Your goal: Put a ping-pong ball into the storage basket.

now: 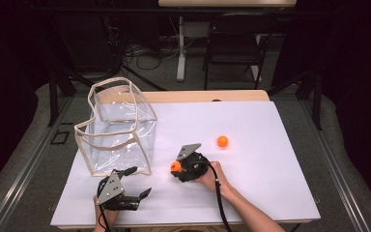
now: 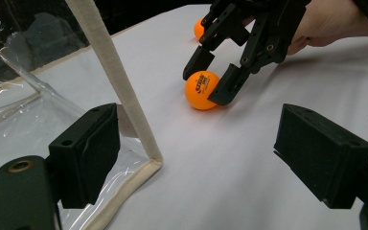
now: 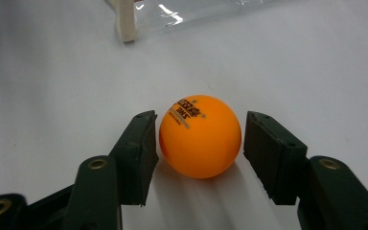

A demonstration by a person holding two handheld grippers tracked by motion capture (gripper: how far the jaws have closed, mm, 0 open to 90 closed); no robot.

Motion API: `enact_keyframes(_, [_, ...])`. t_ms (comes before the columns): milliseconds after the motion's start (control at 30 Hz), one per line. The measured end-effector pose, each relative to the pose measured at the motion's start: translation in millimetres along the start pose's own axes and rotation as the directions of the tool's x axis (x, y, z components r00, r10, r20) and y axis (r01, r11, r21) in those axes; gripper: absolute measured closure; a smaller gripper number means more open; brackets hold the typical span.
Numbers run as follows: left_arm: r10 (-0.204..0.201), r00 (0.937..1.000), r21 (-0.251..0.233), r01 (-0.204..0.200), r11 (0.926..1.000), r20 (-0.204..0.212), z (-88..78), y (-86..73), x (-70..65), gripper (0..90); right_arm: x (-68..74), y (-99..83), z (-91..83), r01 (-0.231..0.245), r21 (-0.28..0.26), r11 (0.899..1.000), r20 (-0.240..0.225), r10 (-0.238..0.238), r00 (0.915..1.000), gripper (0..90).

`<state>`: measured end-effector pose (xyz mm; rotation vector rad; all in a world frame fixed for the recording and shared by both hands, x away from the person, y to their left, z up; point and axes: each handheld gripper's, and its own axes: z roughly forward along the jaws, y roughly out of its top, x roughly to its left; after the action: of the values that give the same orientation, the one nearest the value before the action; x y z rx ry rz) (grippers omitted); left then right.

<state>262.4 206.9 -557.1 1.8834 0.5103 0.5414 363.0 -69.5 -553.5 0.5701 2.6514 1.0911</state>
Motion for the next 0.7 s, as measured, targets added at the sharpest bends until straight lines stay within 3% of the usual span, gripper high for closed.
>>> enact_keyframes(233, [0.002, 1.0000, 0.000, -0.002, 1.0000, 0.006, 1.3, 0.0, 1.2, 15.7, -0.4, -1.2, 0.2, 0.000, 0.014, 1.000, 0.015, 0.000, 0.9999, 50.7])
enact_keyframes(700, [-0.008, 0.9999, -0.008, 0.008, 0.9999, 0.007, 0.4, -0.5, 1.6, 15.7, -1.0, 0.2, -9.7, 0.003, -0.021, 1.000, 0.012, -0.003, 0.9999, 50.8])
